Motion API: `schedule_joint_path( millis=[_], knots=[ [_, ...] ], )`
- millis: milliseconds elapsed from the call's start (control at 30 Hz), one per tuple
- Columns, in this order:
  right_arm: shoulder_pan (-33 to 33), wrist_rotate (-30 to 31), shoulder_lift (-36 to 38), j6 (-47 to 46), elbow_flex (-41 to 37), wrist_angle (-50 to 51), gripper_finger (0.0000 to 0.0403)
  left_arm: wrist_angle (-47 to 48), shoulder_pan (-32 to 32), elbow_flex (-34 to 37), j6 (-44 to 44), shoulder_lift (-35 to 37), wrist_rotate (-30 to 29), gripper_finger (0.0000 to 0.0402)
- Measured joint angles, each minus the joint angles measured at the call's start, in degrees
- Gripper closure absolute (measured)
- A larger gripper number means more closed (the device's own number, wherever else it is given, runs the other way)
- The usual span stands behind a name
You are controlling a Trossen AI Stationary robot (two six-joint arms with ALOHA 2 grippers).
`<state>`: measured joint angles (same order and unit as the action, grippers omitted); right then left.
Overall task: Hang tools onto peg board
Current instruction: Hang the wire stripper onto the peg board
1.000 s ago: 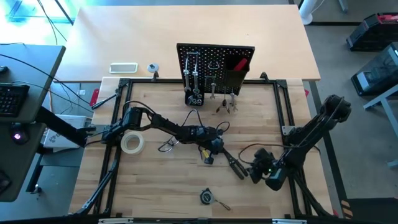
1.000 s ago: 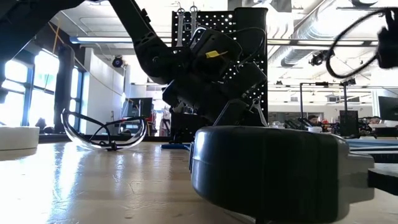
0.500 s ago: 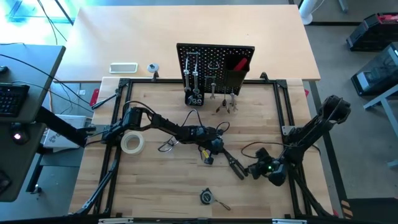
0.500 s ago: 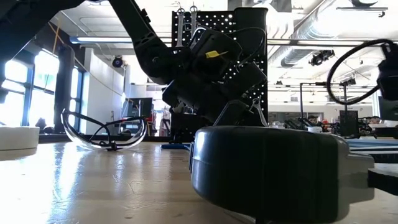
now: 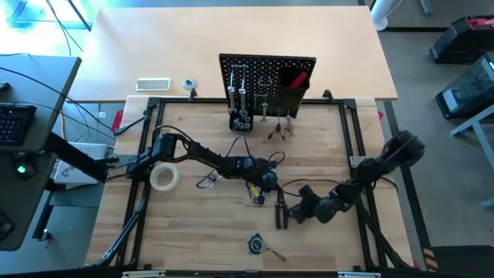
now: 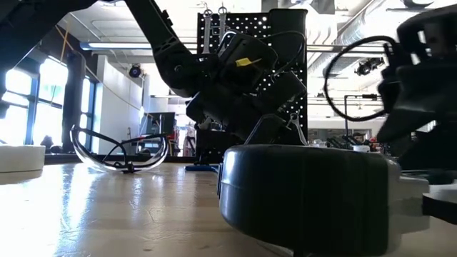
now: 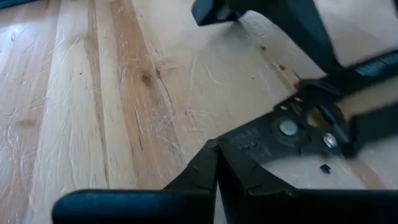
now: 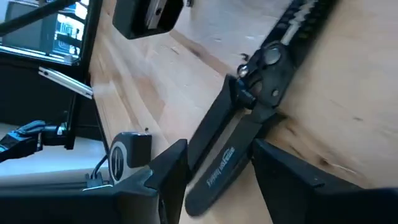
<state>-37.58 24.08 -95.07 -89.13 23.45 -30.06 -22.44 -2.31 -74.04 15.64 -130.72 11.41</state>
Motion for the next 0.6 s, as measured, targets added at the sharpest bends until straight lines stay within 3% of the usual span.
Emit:
schedule_joint_path(
  millis=[233, 433, 600],
  knots=[
    [1.57, -5.04, -1.49, 8.91, 3.08, 1.82, 0.0268, 0.0, 0.0, 0.0, 0.0, 0.0, -0.08, 0.0401],
    [-0.92, -4.18, -1.01, 16.51, 5.43, 8.8, 0.0269, 0.21, -0.06, 0.0, 0.03, 0.0, -0.2, 0.0401],
    [-5.34, 0.41, -1.16, 23.14, 10.81, 18.86, 0.0269, 0.62, -0.07, -0.03, 0.0, 0.0, -0.26, 0.0401]
  ],
)
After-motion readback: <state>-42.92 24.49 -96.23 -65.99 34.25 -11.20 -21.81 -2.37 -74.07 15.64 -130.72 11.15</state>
